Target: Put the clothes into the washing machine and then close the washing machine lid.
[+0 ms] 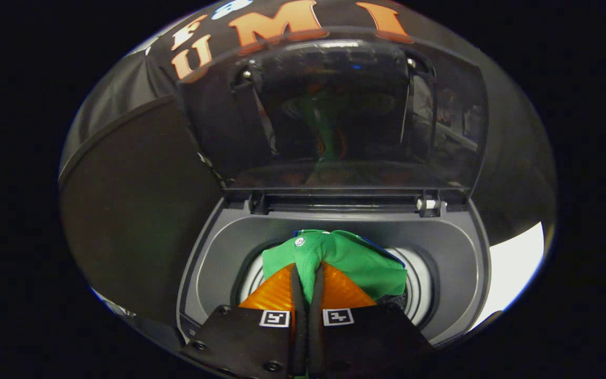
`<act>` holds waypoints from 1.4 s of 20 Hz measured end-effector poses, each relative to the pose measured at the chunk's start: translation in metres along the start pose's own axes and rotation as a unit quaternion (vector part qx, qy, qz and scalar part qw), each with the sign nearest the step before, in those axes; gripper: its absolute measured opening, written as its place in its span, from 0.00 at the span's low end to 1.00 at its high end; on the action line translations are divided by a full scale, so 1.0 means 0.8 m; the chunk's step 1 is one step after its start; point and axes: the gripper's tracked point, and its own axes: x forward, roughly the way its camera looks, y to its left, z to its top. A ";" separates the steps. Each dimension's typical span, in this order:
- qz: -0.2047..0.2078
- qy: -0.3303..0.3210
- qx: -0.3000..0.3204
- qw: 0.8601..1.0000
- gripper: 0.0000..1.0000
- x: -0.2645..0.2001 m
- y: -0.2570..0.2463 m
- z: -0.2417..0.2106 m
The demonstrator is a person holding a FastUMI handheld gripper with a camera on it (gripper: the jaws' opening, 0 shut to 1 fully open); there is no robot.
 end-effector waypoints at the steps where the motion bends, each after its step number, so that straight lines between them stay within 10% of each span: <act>1: -0.004 0.012 0.007 1.000 0.10 0.009 -0.005 -0.003; 18: -0.050 0.162 0.035 0.985 0.10 0.066 -0.026 -0.072; 24: -0.054 0.170 0.028 0.984 0.25 0.066 -0.031 -0.084; 28: -0.047 0.170 0.032 0.984 0.85 0.060 -0.025 -0.089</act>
